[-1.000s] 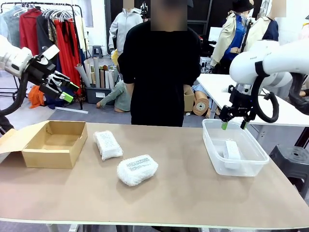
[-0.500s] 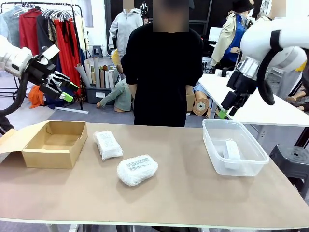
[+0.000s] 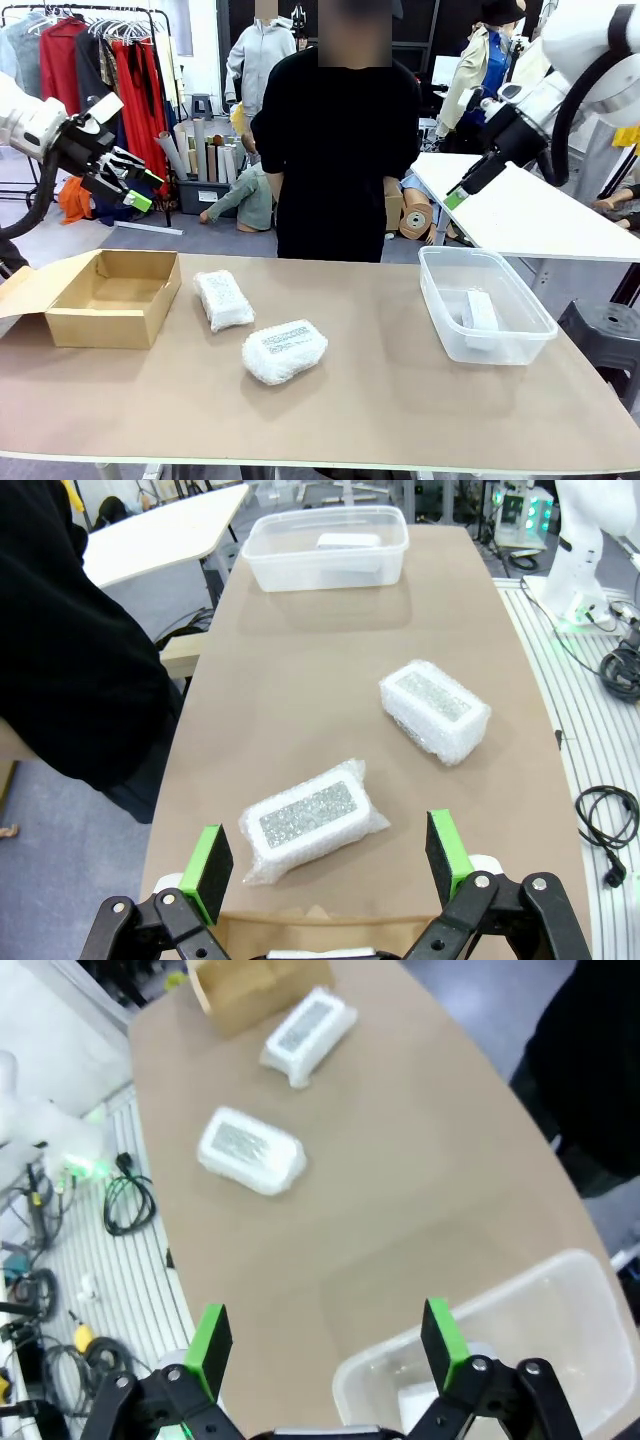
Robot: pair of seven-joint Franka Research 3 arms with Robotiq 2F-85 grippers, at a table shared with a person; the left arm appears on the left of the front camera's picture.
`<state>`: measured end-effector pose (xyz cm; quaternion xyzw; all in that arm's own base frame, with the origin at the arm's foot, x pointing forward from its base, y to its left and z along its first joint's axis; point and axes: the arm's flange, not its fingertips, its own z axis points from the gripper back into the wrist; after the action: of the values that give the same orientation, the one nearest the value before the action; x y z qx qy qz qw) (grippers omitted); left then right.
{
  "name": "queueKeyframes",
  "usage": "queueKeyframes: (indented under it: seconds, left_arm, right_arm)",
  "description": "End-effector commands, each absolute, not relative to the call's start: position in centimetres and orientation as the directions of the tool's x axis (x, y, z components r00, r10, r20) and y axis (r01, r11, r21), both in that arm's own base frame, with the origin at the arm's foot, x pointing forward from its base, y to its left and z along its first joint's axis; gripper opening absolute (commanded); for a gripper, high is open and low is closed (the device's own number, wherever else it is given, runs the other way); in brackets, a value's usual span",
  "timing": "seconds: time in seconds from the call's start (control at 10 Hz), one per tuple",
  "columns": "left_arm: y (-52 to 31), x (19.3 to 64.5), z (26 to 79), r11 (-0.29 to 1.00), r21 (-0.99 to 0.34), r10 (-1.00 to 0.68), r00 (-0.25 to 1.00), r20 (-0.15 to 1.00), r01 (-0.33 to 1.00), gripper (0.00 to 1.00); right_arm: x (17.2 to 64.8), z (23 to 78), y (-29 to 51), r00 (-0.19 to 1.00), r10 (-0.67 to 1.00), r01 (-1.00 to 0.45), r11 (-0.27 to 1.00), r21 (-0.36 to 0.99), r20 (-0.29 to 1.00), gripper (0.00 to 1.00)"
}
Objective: Separate and place wrapped and unwrapped clocks.
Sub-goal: Pick up the Digital clock indicated by the person.
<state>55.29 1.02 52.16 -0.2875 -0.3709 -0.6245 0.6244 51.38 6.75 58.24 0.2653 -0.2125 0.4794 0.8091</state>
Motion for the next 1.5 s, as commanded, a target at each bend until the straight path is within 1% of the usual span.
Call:
queueKeyframes:
  seconds: [0.0, 0.1, 0.2, 0.3, 0.4, 0.7, 0.8, 0.9, 1.0, 1.1, 1.2, 1.3, 1.4]
  left_arm:
    - [1.1, 55.1, 52.3, 0.054, 0.106, -0.570, -0.057, 0.820, 0.993, 1.00]
    - [1.1, 55.1, 52.3, 0.054, 0.106, -0.570, -0.057, 0.820, 0.993, 1.00]
    - [1.1, 55.1, 52.3, 0.054, 0.106, -0.570, -0.057, 0.820, 0.993, 1.00]
    - [1.1, 55.1, 52.3, 0.054, 0.106, -0.570, -0.057, 0.820, 0.993, 1.00]
    - [1.1, 55.1, 52.3, 0.054, 0.106, -0.570, -0.057, 0.820, 0.993, 1.00]
    - [1.1, 55.1, 52.3, 0.054, 0.106, -0.570, -0.057, 0.820, 0.993, 1.00]
    - [1.1, 55.1, 52.3, 0.054, 0.106, -0.570, -0.057, 0.820, 0.993, 1.00]
    - [1.1, 55.1, 52.3, 0.054, 0.106, -0.570, -0.057, 0.820, 0.993, 1.00]
    - [1.1, 55.1, 52.3, 0.054, 0.106, -0.570, -0.057, 0.820, 0.993, 1.00]
    - [1.1, 55.1, 52.3, 0.054, 0.106, -0.570, -0.057, 0.820, 0.993, 1.00]
    - [1.1, 55.1, 52.3, 0.054, 0.106, -0.570, -0.057, 0.820, 0.993, 1.00]
    - [1.1, 55.1, 52.3, 0.054, 0.106, -0.570, -0.057, 0.820, 0.993, 1.00]
    - [1.1, 55.1, 52.3, 0.054, 0.106, -0.570, -0.057, 0.820, 0.993, 1.00]
  right_arm:
    - [50.2, 57.8, 5.7, 0.426, 0.621, -0.899, 0.372, 0.231, 0.658, 1.00]
    - [50.0, 57.6, 5.7, 0.437, 0.606, -0.891, 0.391, 0.230, 0.665, 1.00]
    - [50.5, 57.5, 5.6, 0.474, 0.599, -0.873, 0.418, 0.252, 0.646, 1.00]
    - [51.2, 57.2, 5.6, 0.542, 0.586, -0.832, 0.474, 0.288, 0.602, 1.00]
    - [50.6, 58.1, 5.5, 0.462, 0.621, -0.881, 0.405, 0.246, 0.633, 1.00]
    - [50.6, 58.1, 5.5, 0.462, 0.621, -0.881, 0.405, 0.246, 0.633, 1.00]
    - [50.8, 57.8, 5.5, 0.481, 0.616, -0.871, 0.417, 0.260, 0.624, 1.00]
    - [50.0, 57.4, 5.5, 0.430, 0.576, -0.888, 0.409, 0.210, 0.695, 1.00]
    - [49.4, 57.3, 5.0, 0.353, 0.544, -0.910, 0.389, 0.143, 0.761, 1.00]
    - [48.9, 56.9, 4.8, 0.283, 0.524, -0.917, 0.392, 0.067, 0.803, 1.00]
    - [48.2, 56.4, 4.9, 0.252, 0.503, -0.927, 0.372, 0.056, 0.827, 1.00]
    - [48.2, 56.4, 4.8, 0.158, 0.493, -0.949, 0.315, -0.006, 0.856, 1.00]
    - [48.2, 56.1, 5.1, 0.076, 0.513, -0.982, 0.186, -0.024, 0.855, 1.00]
